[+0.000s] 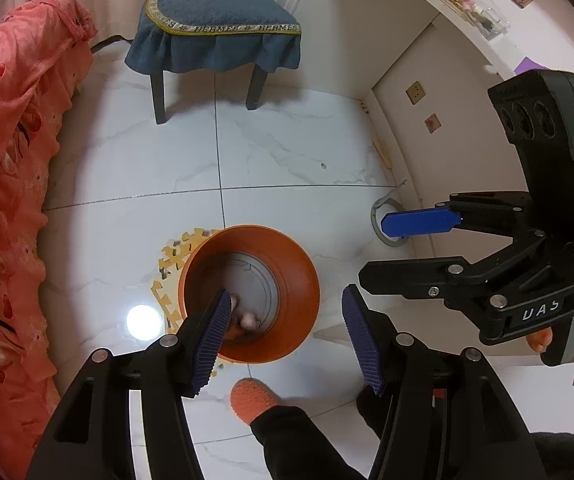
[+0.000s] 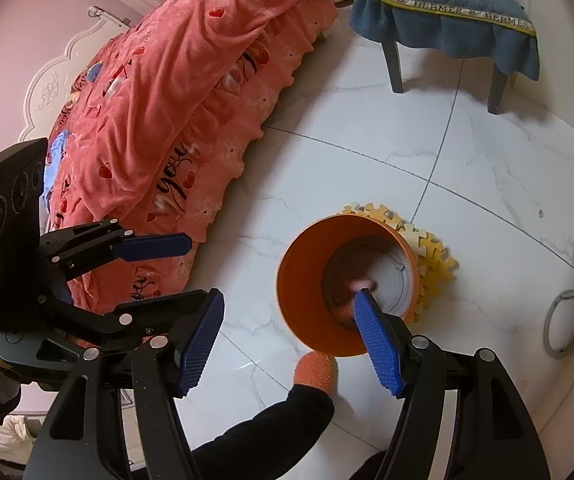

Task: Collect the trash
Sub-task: 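Open both tools to drop the plush toy and sock into the orange bin, then move both tools back over the table toward the remaining items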

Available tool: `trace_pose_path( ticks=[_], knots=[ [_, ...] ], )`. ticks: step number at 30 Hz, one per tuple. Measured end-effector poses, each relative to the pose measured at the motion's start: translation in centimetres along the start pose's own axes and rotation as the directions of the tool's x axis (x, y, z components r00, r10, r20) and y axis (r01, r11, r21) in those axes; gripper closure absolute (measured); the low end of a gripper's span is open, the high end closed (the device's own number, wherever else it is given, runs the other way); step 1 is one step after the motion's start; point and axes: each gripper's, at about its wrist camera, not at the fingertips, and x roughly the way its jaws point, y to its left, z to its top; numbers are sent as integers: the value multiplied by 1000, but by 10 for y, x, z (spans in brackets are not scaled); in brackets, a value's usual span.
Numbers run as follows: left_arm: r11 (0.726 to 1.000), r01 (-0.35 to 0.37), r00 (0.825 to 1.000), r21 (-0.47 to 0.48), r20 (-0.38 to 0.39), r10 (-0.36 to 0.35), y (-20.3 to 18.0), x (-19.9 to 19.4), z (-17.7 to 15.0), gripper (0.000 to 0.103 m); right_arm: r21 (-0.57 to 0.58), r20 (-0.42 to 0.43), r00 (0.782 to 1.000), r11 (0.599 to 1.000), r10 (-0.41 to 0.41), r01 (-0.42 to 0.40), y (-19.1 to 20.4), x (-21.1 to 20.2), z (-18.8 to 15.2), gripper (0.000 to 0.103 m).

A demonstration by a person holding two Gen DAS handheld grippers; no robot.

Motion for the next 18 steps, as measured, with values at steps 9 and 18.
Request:
trace_pose_path(
  ticks=[9,18],
  knots=[
    [999,-32,999,6,28,32,-10,-32,-3,34,-23,36,999,1000,7,-7,18,-42,-6,35],
    [997,-71,993,14,94,69,-42,-90,-1,18,-49,112,993,998,46,-41,46,-120,-20,24]
  ],
)
